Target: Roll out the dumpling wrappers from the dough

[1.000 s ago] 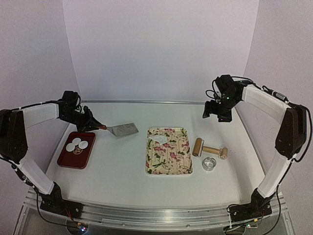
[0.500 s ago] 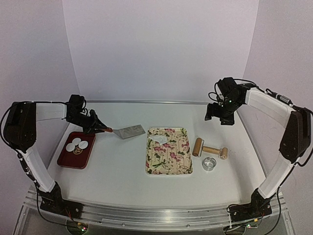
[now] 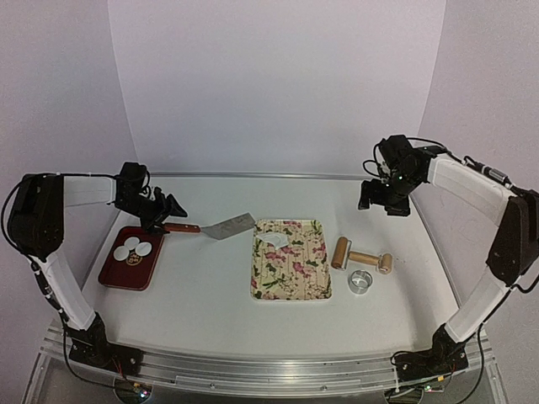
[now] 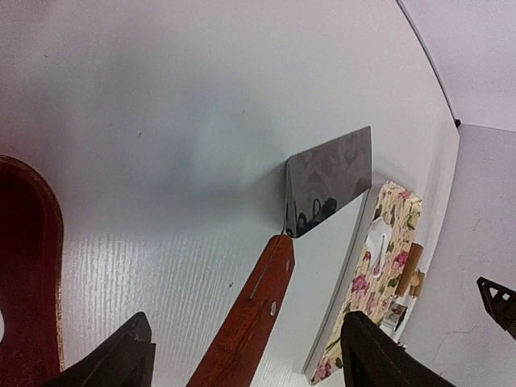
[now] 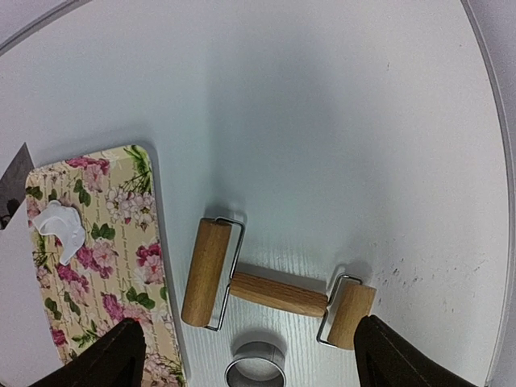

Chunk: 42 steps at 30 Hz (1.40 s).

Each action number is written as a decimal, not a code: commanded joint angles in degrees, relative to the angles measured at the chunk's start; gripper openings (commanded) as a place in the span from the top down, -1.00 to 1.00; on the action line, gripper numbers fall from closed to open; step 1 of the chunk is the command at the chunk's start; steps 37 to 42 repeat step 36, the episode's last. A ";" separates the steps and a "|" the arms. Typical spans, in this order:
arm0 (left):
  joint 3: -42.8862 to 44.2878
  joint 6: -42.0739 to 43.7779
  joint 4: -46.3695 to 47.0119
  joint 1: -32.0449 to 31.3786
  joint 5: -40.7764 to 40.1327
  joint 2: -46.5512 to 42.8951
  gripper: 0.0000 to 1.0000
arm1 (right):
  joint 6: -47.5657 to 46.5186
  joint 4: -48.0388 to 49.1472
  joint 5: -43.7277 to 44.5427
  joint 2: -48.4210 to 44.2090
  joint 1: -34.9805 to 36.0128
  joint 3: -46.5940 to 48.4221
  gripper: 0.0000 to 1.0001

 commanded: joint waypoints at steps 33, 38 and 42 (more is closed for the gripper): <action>-17.44 6.54 -2.34 3.19 -31.78 -47.29 -0.99 | 3.46 12.41 15.84 -37.60 0.20 -25.70 -0.97; -17.36 6.94 -2.31 3.23 -31.48 -47.46 -0.99 | 4.09 12.28 15.85 -37.73 0.20 -25.46 -0.97; -17.36 6.94 -2.31 3.23 -31.48 -47.46 -0.99 | 4.09 12.28 15.85 -37.73 0.20 -25.46 -0.97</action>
